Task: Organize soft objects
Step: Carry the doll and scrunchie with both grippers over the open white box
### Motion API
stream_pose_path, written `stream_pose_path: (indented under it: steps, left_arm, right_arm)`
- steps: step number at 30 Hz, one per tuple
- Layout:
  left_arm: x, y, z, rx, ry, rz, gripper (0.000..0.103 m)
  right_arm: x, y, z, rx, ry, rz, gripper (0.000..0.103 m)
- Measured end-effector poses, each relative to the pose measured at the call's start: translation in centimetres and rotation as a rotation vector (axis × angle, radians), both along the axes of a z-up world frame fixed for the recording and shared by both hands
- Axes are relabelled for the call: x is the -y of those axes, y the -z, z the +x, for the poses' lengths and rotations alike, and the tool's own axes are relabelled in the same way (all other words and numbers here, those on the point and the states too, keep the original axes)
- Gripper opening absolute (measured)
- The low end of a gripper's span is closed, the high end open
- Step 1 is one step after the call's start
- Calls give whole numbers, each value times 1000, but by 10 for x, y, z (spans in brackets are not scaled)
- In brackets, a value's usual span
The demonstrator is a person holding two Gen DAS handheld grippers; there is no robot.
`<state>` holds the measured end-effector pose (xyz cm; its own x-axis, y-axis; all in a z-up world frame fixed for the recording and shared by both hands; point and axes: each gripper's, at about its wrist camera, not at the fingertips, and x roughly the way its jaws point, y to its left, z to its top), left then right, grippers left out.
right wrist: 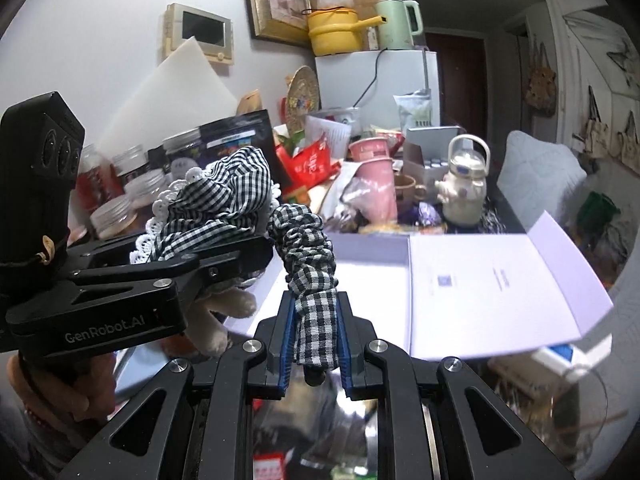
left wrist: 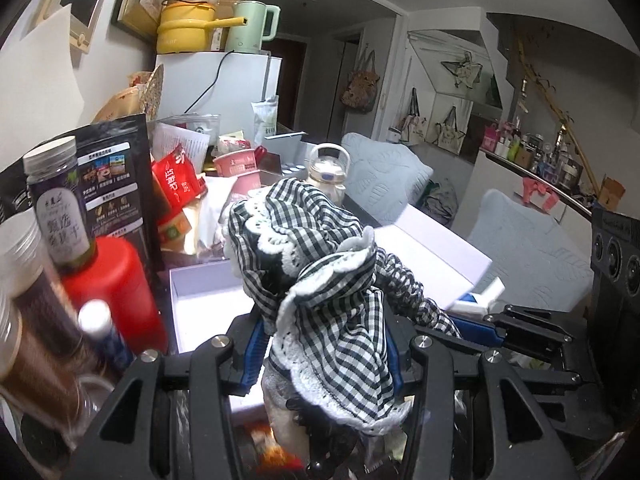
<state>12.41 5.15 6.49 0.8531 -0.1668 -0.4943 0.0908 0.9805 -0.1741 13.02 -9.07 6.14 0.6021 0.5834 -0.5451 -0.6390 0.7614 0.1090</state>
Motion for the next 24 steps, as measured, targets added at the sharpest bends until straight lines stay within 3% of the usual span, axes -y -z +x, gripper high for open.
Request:
stream_pose_path:
  steps: [9, 24]
  left_arm:
    - [-13, 1, 50, 11, -36, -9, 47]
    - [-46, 36, 126, -81, -157, 7, 47]
  right_arm:
    - [-14, 0, 56, -35, -25, 15, 18]
    - [-35, 22, 137, -67, 55, -3, 19]
